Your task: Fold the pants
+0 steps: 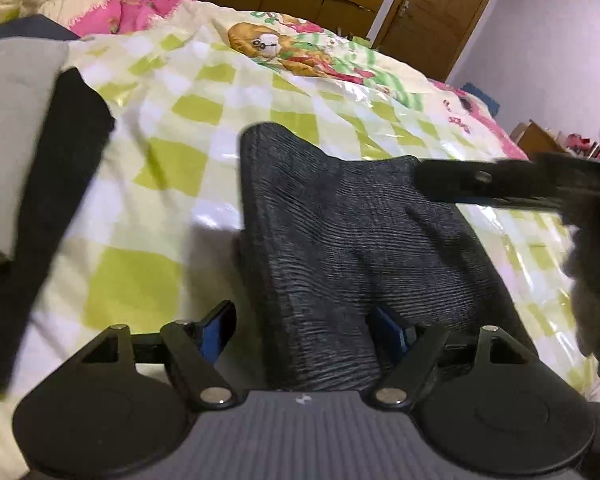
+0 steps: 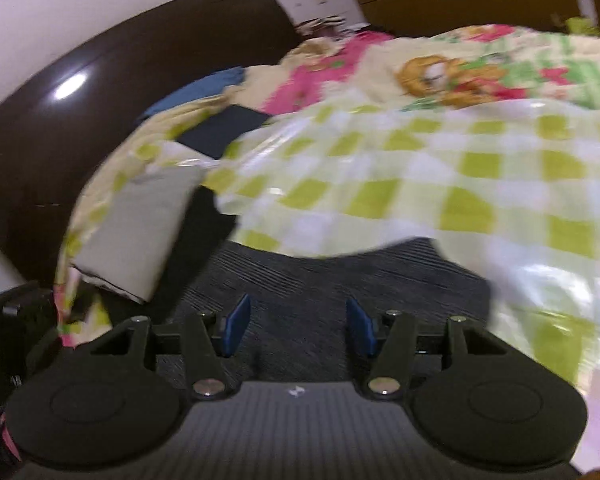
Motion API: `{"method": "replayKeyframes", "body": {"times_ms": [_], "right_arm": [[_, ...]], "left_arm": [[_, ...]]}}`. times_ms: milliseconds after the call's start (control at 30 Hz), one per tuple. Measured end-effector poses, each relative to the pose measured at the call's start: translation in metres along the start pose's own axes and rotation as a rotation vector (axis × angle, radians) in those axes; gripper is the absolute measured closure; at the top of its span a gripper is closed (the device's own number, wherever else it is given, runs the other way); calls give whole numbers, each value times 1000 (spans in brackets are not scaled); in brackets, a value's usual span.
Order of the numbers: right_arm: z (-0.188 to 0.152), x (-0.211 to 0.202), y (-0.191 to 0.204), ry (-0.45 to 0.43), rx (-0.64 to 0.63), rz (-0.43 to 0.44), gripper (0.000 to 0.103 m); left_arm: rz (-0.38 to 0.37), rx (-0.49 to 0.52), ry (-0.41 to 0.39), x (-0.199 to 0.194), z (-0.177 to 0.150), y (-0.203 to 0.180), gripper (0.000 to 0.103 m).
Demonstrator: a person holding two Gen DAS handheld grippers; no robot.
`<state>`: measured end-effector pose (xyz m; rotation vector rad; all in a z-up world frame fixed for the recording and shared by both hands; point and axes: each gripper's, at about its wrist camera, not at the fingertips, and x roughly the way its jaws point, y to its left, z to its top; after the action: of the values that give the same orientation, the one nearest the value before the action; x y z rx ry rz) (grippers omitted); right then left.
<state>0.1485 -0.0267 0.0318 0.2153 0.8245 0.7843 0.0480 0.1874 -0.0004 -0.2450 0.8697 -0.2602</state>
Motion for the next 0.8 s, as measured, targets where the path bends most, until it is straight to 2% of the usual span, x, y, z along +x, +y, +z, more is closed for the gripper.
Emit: {"method": "replayKeyframes", "body": {"times_ms": [100, 167, 300, 400, 467, 567, 667, 700, 733, 800], "right_arm": [[1, 29, -5, 57, -10, -84, 48], [-2, 37, -14, 72, -2, -150, 53], [-1, 23, -16, 34, 36, -139, 54], [3, 20, -19, 26, 39, -135, 53], [6, 22, -30, 25, 82, -131, 53], [6, 27, -58, 9, 209, -80, 53], [1, 30, -80, -14, 271, -59, 56], [-2, 30, -87, -22, 282, -41, 57], [-4, 29, -91, -25, 292, -30, 60], [-6, 22, -93, -37, 308, -15, 59]], "left_arm": [[59, 8, -35, -19, 2, 7, 13], [111, -7, -87, -33, 3, 10, 13], [176, 39, -277, -68, 13, -7, 13], [143, 48, -355, -78, 27, -22, 13], [125, 74, -353, -69, 32, -30, 13], [125, 136, -296, -35, 28, -35, 13], [249, 191, -189, 6, 25, -31, 13], [265, 195, -170, 15, 22, -25, 10], [242, 161, -162, 19, 21, -16, 7], [189, 58, -133, 19, 24, 3, 3]]}}
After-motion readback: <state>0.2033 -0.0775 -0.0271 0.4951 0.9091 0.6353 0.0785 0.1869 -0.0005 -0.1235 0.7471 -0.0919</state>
